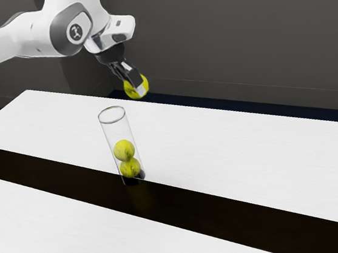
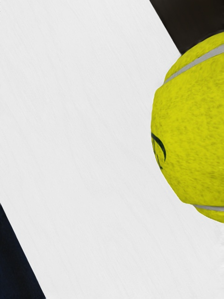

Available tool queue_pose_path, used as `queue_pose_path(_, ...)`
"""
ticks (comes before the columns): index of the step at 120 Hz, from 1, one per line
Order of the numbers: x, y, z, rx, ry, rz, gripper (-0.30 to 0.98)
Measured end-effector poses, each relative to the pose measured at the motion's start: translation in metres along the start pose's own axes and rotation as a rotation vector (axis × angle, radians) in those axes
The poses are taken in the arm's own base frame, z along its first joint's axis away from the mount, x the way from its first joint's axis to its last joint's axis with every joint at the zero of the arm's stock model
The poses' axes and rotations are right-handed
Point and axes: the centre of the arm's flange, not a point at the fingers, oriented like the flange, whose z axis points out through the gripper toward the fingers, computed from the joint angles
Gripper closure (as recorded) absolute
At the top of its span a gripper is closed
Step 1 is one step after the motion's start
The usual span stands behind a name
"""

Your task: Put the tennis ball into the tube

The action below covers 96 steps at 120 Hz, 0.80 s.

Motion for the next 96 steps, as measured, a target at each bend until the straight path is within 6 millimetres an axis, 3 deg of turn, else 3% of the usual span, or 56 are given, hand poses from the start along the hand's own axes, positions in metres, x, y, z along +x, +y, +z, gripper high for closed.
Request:
queue_pose_path(20,-0.028,-0.04,-0.019,0.019,-0.031,-0.075,0.55)
queue_pose_path(35,-0.042,-0.056,-0.016,0.011,-0.07,-0.109,0.55)
queue_pose_path(64,-0.052,-0.059,-0.007,-0.018,-0.125,-0.123,0.52)
queue_pose_path(96,-0.054,-0.057,-0.002,-0.052,-0.146,-0.116,0.23)
